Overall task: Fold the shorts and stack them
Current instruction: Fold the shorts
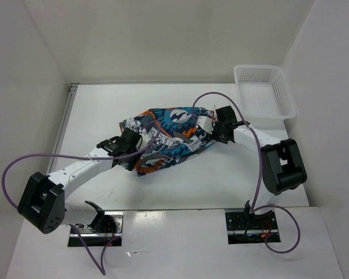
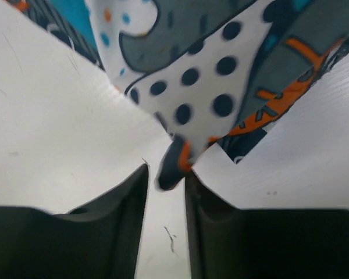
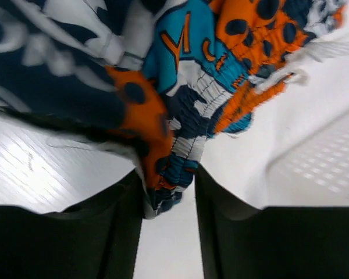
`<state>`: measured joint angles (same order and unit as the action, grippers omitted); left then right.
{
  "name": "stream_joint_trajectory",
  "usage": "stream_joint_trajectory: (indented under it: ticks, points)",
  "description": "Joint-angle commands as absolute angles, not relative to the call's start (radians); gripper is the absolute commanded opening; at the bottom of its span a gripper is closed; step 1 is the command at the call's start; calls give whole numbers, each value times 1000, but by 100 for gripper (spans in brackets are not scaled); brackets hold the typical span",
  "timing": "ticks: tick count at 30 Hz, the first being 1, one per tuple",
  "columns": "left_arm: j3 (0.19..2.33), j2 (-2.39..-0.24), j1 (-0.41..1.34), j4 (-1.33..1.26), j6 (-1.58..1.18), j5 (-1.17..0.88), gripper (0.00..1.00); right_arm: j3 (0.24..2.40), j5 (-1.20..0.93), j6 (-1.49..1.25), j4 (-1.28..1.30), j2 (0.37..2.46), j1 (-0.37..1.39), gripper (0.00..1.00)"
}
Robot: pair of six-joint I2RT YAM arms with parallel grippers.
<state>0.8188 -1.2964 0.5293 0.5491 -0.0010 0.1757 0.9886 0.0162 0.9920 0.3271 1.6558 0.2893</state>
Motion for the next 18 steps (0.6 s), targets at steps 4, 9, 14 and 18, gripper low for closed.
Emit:
stream_joint_trajectory:
  ticks: [4,9,14,18]
  points:
    - [882,-1223,523,776,0,97,57,974,72,1037,334,1503,301,61]
    - [965,-1112,506,751,0,-2,63,945,-53,1118,428,1216,276,86]
    - [1089,-1290,243,556,0,-79,61,995,-225,1048,462,1149,276,86]
    - [1282,-1497,106,502,0,-215,61,1080,-246,812,373,1308,327,79]
